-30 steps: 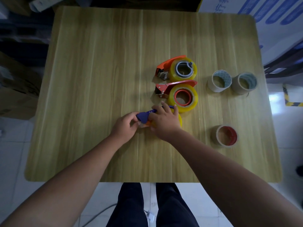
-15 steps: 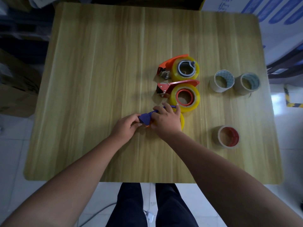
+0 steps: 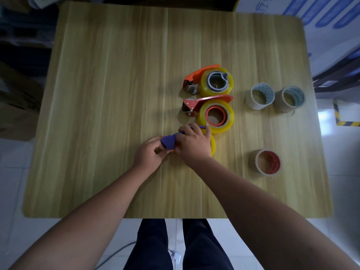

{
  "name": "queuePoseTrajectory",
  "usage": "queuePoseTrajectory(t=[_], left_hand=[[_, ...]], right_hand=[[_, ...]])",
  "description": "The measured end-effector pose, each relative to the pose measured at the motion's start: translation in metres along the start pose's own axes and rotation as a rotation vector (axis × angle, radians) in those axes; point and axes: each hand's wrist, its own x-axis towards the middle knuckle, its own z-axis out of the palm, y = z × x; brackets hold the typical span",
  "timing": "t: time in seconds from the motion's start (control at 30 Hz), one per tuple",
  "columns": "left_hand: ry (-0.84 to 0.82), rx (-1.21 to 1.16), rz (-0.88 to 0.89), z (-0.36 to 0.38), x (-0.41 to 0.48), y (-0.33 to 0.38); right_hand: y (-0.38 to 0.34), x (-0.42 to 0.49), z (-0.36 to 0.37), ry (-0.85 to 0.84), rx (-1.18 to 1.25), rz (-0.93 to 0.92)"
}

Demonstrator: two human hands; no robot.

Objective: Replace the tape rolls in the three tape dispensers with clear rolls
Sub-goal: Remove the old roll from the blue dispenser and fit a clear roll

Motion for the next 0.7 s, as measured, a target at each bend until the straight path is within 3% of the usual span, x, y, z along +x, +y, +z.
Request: queuePoseTrajectory(t=[0.27,0.7], left_hand=[[0.016,-0.039,0.011,0.000,-0.007,0.002],[-0.042,-0.024,0.061,-0.005,-0.013,-0.009]], right_hand=[[-0.004,-0.001,0.008,0.085,0.063,0.048],[0.009,-0.006,0.009,0.095,0.117,-0.056]])
